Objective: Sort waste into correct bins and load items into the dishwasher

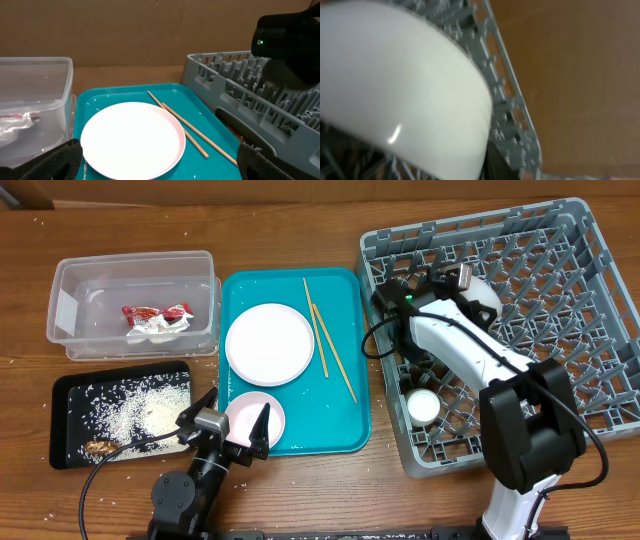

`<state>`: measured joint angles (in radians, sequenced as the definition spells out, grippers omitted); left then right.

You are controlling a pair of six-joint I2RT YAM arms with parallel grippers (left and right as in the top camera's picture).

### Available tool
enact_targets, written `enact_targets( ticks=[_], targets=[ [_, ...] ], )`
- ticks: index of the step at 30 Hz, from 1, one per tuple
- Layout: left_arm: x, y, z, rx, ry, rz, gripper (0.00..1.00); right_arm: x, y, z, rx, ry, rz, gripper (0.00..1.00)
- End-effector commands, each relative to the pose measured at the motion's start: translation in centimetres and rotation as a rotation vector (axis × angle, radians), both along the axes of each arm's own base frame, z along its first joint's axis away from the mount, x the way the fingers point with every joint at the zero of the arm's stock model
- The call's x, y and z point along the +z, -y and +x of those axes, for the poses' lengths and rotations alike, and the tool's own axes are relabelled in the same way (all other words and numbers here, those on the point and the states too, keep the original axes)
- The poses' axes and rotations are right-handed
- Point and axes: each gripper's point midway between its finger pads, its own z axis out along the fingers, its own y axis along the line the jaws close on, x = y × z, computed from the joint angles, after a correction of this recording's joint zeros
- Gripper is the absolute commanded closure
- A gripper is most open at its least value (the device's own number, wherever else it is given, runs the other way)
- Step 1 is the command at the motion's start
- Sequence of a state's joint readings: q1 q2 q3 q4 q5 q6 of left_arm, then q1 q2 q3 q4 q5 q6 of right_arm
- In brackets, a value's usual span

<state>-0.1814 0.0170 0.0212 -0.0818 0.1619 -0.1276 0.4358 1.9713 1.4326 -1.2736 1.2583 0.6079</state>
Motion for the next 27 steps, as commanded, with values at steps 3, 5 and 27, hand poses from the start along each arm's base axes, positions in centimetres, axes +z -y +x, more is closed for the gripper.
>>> enact_targets(
  ticks=[3, 5, 27],
  targets=[
    [-0.1, 0.1, 0.0, -0.005, 0.000, -0.008, 0.00, 1.6, -5.6, -0.8, -0.063, 0.057, 0.433, 0.67],
    [-0.1, 0.1, 0.0, -0.005, 0.000, -0.008, 0.00, 2.3, -9.6, -1.2, -0.037, 0.017, 0.667, 0.60],
    [-0.1, 0.1, 0.0, -0.005, 0.000, -0.008, 0.00, -9.2, -37.0, -13.7, 0.334, -0.675, 1.456, 0.42]
  ],
)
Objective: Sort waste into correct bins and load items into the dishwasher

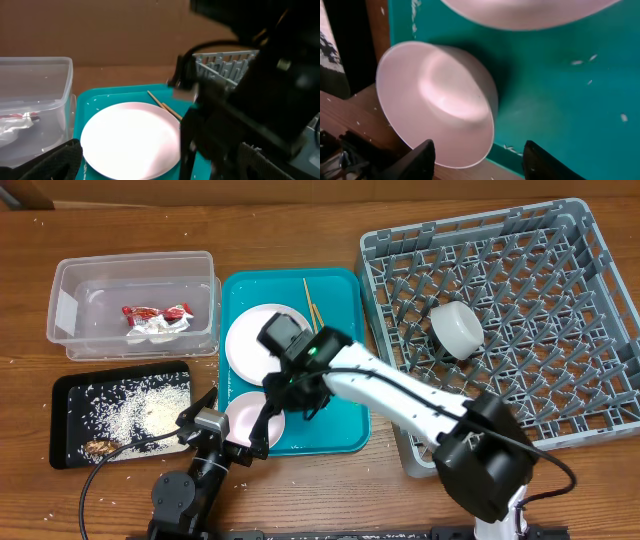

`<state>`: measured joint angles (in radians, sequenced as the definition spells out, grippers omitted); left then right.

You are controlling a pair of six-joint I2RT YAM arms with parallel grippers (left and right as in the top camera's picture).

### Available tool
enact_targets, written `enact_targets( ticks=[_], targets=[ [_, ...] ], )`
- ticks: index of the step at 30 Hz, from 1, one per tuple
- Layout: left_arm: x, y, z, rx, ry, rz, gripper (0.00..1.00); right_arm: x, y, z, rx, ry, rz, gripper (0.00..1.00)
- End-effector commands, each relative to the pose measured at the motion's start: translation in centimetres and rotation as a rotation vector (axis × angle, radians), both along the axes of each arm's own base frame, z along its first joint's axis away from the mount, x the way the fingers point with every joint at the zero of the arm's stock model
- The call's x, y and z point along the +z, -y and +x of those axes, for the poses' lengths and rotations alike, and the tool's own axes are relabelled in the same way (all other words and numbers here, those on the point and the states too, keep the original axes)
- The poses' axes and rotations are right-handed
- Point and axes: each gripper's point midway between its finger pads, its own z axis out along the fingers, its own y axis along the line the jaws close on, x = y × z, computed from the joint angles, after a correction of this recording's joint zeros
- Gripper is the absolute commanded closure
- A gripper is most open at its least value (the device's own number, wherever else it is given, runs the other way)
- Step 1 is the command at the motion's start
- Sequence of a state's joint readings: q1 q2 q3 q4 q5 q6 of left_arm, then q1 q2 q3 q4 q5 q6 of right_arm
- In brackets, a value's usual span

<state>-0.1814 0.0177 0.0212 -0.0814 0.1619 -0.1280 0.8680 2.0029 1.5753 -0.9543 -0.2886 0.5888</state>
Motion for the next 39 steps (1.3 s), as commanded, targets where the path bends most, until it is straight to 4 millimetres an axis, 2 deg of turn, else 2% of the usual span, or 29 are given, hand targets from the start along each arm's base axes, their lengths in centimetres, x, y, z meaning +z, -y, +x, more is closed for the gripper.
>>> enact_targets(
  ticks=[1, 2, 3, 7, 10, 11, 13, 14, 15, 17, 20, 22, 23, 24, 25, 26, 27, 28, 29, 30, 32, 33, 34, 36, 39],
  targets=[
    [-0.1, 0.1, 0.0, -0.005, 0.000, -0.007, 0.00, -1.9, 0.0, -0.2, -0.052, -0.034, -0.021, 0.43],
    [-0.2, 0.1, 0.0, -0.005, 0.000, -0.007, 0.00, -2.7, 0.2, -0.5, -0.065, -0.053, -0.033, 0.51],
    [-0.1, 0.1, 0.0, -0.005, 0.000, -0.007, 0.00, -3.4, 0.2, -0.7, -0.072, -0.063, -0.041, 0.56],
    [-0.1, 0.1, 0.0, -0.005, 0.000, -0.007, 0.00, -5.4, 0.4, -1.5, -0.091, -0.088, -0.061, 0.64],
    [-0.1, 0.1, 0.0, -0.005, 0.000, -0.007, 0.00, -5.5, 0.4, -1.5, -0.094, -0.088, -0.062, 0.65],
    [-0.1, 0.1, 0.0, -0.005, 0.000, -0.007, 0.00, -5.5, 0.4, -1.5, -0.096, -0.087, -0.064, 0.72],
    [-0.1, 0.1, 0.0, -0.005, 0.000, -0.007, 0.00, -5.5, 0.5, -1.5, -0.100, -0.088, -0.067, 0.94],
    [-0.1, 0.1, 0.0, -0.005, 0.000, -0.007, 0.00, -5.6, 0.6, -1.4, -0.111, -0.090, -0.075, 0.96],
    [-0.1, 0.1, 0.0, -0.005, 0.001, -0.007, 0.00, -5.7, 1.8, -0.8, -0.170, -0.079, -0.123, 0.96],
    [-0.1, 0.1, 0.0, -0.005, 0.000, -0.007, 0.00, -4.9, 3.5, 0.6, -0.210, -0.037, -0.160, 0.96],
    [-0.1, 0.1, 0.0, -0.005, 0.000, -0.007, 0.00, -1.5, 6.7, 3.6, -0.283, 0.079, -0.198, 0.96],
    [-0.1, 0.1, 0.0, -0.005, 0.000, -0.007, 0.00, 3.8, 9.9, 6.8, -0.338, 0.260, -0.217, 0.96],
    [-0.1, 0.1, 0.0, -0.005, 0.000, -0.007, 0.00, 5.5, 10.9, 7.7, -0.355, 0.323, -0.226, 0.96],
    [-0.1, 0.1, 0.0, -0.005, 0.000, -0.007, 0.00, 9.6, 13.7, 9.5, -0.382, 0.486, -0.262, 0.96],
    [-0.1, 0.1, 0.0, -0.005, 0.000, -0.007, 0.00, 13.7, 17.5, 11.0, -0.441, 0.661, -0.346, 0.96],
    [-0.1, 0.1, 0.0, -0.005, 0.000, -0.007, 0.00, 15.9, 20.0, 11.6, -0.495, 0.759, -0.417, 0.96],
    [-0.1, 0.1, 0.0, -0.005, 0.000, -0.007, 0.00, 20.6, 26.3, 12.0, -0.649, 0.948, -0.619, 0.96],
    [-0.1, 0.1, 0.0, -0.005, 0.000, -0.007, 0.00, 22.3, 28.6, 11.9, -0.709, 1.007, -0.705, 0.96],
    [-0.1, 0.1, 0.0, -0.005, 0.000, -0.007, 0.00, 24.8, 33.2, 11.5, -0.817, 1.085, -0.881, 0.96],
    [-0.1, 0.1, 0.0, -0.005, 0.000, -0.007, 0.00, 25.3, 34.6, 11.4, -0.849, 1.095, -0.938, 0.96],
    [-0.1, 0.1, 0.0, -0.005, 0.000, -0.007, 0.00, 24.9, 39.7, 11.2, -0.944, 1.046, -1.082, 0.96],
    [-0.2, 0.1, 0.0, -0.005, 0.000, -0.007, 0.00, 24.7, 40.7, 11.1, -0.962, 1.030, -1.103, 0.96],
    [-0.1, 0.1, 0.0, -0.005, 0.000, -0.007, 0.00, 23.8, 43.1, 10.9, -0.995, 0.979, -1.164, 0.96],
    [-0.1, 0.1, 0.0, -0.005, 0.000, -0.007, 0.00, 21.4, 46.6, 10.7, -1.023, 0.872, -1.258, 0.96],
    [-0.1, 0.1, 0.0, -0.005, 0.000, -0.007, 0.00, 19.0, 49.1, 10.6, -1.026, 0.777, -1.337, 0.96]
  ],
)
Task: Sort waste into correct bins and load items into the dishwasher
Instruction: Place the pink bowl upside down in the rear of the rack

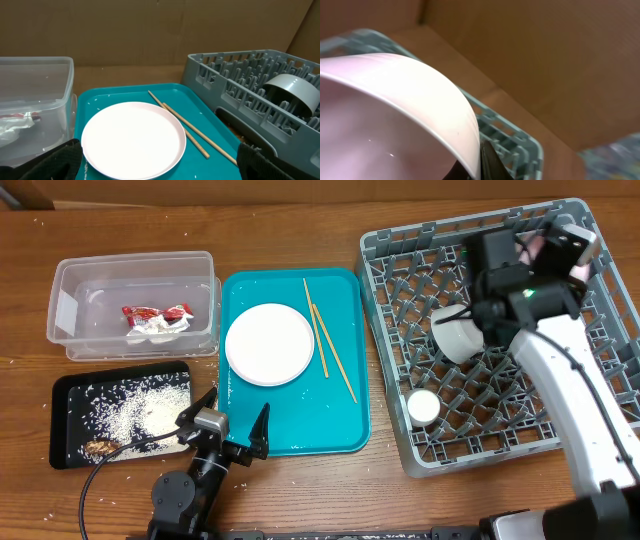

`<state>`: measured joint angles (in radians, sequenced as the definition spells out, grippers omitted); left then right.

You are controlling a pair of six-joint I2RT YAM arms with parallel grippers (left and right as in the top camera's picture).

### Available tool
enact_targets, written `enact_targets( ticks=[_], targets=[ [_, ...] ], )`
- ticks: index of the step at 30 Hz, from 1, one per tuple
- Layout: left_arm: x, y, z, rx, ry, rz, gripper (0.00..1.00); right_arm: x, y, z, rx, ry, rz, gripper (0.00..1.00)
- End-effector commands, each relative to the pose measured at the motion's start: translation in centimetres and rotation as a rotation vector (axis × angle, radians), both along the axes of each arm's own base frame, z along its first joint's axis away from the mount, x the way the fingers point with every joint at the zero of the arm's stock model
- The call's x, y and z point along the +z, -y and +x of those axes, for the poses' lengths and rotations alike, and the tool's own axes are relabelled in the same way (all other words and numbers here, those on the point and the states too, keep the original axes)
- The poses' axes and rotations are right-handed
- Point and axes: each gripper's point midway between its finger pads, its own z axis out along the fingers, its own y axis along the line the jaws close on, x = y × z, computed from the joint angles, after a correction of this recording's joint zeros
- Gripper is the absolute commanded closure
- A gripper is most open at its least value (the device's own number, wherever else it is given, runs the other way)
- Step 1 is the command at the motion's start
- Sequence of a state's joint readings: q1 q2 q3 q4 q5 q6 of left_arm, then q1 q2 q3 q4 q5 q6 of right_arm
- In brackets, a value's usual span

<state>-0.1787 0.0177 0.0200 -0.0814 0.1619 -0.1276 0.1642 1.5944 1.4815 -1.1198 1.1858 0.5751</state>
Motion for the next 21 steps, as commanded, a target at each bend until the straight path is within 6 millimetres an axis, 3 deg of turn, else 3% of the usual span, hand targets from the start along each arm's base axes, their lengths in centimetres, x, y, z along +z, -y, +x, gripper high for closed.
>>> enact_targets(
  ticks=[1, 3, 7, 12, 21],
  targets=[
    [-0.1, 0.1, 0.0, -0.008, 0.001, -0.008, 0.00, -2.3, 3.3, -0.3, -0.104, -0.091, -0.064, 0.96],
    [-0.1, 0.1, 0.0, -0.008, 0.001, -0.008, 0.00, -4.8, 5.0, 0.0, -0.145, -0.184, -0.073, 0.96],
    [-0.1, 0.1, 0.0, -0.008, 0.001, -0.008, 0.00, -8.7, 5.7, 0.8, -0.155, -0.314, -0.075, 0.96],
    [-0.1, 0.1, 0.0, -0.008, 0.001, -0.008, 0.00, -12.1, 2.1, 2.5, -0.048, -0.410, -0.056, 0.96],
    [-0.1, 0.1, 0.0, -0.008, 0.001, -0.008, 0.00, -12.8, -3.2, 2.9, 0.091, -0.486, -0.078, 0.94]
  ],
)
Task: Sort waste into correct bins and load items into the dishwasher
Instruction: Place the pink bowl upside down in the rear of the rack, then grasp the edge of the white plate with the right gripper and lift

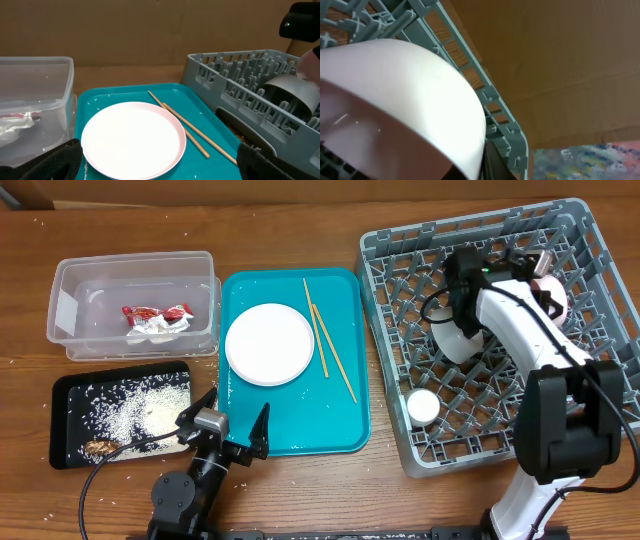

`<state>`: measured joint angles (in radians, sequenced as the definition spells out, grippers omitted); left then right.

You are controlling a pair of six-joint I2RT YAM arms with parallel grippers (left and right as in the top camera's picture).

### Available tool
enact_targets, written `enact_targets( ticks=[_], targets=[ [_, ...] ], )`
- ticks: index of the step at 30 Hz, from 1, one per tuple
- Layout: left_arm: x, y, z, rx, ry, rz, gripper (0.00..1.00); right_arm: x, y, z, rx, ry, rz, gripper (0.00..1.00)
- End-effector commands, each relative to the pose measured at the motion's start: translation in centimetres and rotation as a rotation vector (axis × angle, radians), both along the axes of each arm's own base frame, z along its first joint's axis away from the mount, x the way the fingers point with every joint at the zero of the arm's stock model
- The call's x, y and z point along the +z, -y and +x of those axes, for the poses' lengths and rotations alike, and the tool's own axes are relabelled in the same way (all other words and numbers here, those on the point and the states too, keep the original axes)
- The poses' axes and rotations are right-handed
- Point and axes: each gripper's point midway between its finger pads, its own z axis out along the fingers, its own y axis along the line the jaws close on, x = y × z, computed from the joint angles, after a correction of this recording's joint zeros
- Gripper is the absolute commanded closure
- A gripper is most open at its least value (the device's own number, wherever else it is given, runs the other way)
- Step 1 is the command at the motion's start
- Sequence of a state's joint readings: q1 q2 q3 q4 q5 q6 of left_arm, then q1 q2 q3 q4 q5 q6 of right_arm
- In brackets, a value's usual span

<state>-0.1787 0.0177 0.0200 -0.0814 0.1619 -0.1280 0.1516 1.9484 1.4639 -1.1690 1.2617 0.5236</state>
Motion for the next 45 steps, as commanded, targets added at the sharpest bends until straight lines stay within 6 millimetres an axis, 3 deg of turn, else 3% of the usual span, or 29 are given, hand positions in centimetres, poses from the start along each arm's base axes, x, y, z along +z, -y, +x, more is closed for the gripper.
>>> enact_targets(
  ticks=[1, 4, 8, 10, 14, 17, 20, 23, 25, 27, 29, 35, 38, 39, 40, 42, 45],
  targets=[
    [-0.1, 0.1, 0.0, -0.008, 0.001, -0.008, 0.00, -1.9, -4.5, 0.1, 0.094, -0.054, 0.117, 0.92],
    [-0.1, 0.1, 0.0, -0.008, 0.001, -0.008, 0.00, -1.8, -6.9, -0.4, 0.111, -0.030, 0.207, 0.81],
    [-0.1, 0.1, 0.0, -0.008, 0.001, -0.008, 0.00, -1.0, -12.9, -1.0, 0.190, -0.010, 0.465, 0.61],
    [-0.1, 0.1, 0.0, -0.008, 0.001, -0.008, 0.00, -0.7, -15.8, -1.4, 0.223, -0.016, 0.610, 0.57],
    [-0.1, 0.1, 0.0, -0.008, 0.001, -0.008, 0.00, -0.4, -25.3, -3.0, 0.457, -0.186, 1.033, 0.53],
    [-0.1, 0.1, 0.0, -0.008, 0.001, -0.008, 0.00, 0.2, -34.7, -6.1, 0.746, -0.379, 1.423, 0.49],
    [-0.1, 0.1, 0.0, -0.008, 0.001, -0.008, 0.00, 0.3, -38.4, -7.0, 0.817, -0.384, 1.532, 0.48],
    [-0.1, 0.1, 0.0, -0.008, 0.001, -0.008, 0.00, -1.2, -41.7, -6.2, 0.695, -0.226, 1.572, 0.48],
    [-0.1, 0.1, 0.0, -0.007, 0.001, -0.008, 0.00, -2.8, -42.3, -5.5, 0.617, -0.137, 1.539, 0.49],
    [-0.1, 0.1, 0.0, -0.008, 0.001, -0.008, 0.00, -5.9, -41.1, -4.6, 0.450, -0.013, 1.441, 0.53],
    [-0.1, 0.1, 0.0, -0.007, 0.001, -0.008, 0.00, -8.1, -40.8, -4.4, 0.369, 0.001, 1.415, 0.53],
    [-0.1, 0.1, 0.0, -0.008, 0.001, -0.008, 0.00, -13.2, -44.2, -4.2, 0.334, -0.082, 1.531, 0.53],
    [-0.1, 0.1, 0.0, -0.008, 0.002, -0.007, 0.00, -15.5, -44.6, -4.2, 0.229, -0.068, 1.551, 0.53],
    [-0.1, 0.1, 0.0, -0.008, 0.001, -0.008, 0.00, -16.4, -44.5, -4.3, 0.205, -0.071, 1.544, 0.64],
    [-0.1, 0.1, 0.0, -0.008, 0.001, -0.008, 0.00, -16.9, -44.2, -4.7, 0.189, -0.089, 1.528, 0.89],
    [-0.1, 0.1, 0.0, -0.008, 0.001, -0.008, 0.00, -16.9, -43.8, -5.0, 0.176, -0.102, 1.515, 0.96],
    [-0.1, 0.1, 0.0, -0.008, 0.001, -0.008, 0.00, -15.7, -42.6, -4.9, 0.160, -0.091, 1.499, 0.96]
  ],
)
